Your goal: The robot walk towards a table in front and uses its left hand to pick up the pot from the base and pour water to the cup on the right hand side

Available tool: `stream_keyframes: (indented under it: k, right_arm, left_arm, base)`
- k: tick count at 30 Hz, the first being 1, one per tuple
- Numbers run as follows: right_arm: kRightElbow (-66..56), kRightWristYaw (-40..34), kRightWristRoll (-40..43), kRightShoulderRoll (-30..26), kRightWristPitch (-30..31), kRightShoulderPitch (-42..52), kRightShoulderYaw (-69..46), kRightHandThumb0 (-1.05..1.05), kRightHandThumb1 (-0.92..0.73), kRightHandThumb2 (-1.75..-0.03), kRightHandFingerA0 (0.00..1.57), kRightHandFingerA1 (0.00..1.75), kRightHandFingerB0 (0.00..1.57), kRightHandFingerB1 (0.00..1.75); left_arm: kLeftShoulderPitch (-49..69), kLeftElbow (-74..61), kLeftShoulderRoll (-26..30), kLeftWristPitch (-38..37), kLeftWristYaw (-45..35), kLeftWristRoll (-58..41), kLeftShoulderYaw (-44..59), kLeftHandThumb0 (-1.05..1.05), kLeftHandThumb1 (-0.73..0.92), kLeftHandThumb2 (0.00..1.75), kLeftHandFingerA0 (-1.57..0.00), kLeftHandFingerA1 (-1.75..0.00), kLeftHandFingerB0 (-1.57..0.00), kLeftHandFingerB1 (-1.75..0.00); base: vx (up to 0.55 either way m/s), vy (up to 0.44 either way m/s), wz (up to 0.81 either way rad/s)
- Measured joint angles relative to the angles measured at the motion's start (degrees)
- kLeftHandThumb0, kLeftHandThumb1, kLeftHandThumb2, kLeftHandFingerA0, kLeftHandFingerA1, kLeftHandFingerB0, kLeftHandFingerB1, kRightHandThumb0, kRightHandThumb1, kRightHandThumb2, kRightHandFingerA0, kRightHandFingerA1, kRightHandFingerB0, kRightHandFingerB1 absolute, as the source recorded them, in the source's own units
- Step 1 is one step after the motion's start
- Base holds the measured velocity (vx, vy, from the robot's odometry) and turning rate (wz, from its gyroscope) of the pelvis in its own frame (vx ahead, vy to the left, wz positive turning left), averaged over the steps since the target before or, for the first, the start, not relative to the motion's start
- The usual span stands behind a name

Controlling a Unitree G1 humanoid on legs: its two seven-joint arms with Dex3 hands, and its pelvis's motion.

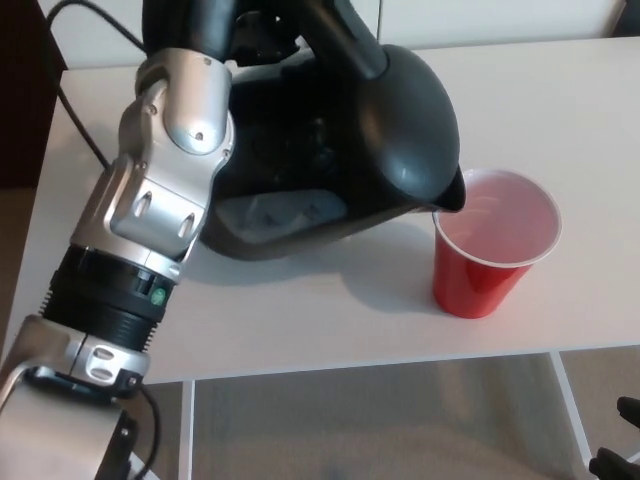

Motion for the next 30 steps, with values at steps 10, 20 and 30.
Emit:
stream_keyframes:
  k: [10,20,30]
  right_arm:
    - [-0.12,0.77,-0.39,-0.22,-0.66,-0.12,0.05,-0.22,-0.54,-0.56,0.67,0.49,0.34,0.35]
    - [-0.32,1.13,-0.98,-0.23,-1.13,-0.47,0.08,-0.23,-0.54,-0.55,0.68,0.49,0.35,0.35]
    - [-0.67,1.12,-1.27,-0.23,-1.18,-0.71,0.12,-0.18,-0.54,-0.55,0.68,0.49,0.35,0.35]
  left_arm:
    - [-3.64,0.04,1.3,-3.51,2.12,6.75,-4.57,-0.13,0.61,0.56,-0.8,-1.75,-0.55,-1.75]
    - [-8.22,2.72,3.0,-7.48,2.95,9.97,-5.68,-0.12,0.58,0.55,-0.82,-1.75,-0.56,-1.73]
    - [-12.85,5.34,5.76,-11.93,4.75,15.92,-10.06,-0.25,0.57,0.57,-0.81,-1.75,-0.69,-1.64]
  base:
    - [0.0,0.0,0.0]
    - [0.0,0.0,0.0]
    - [0.0,0.0,0.0]
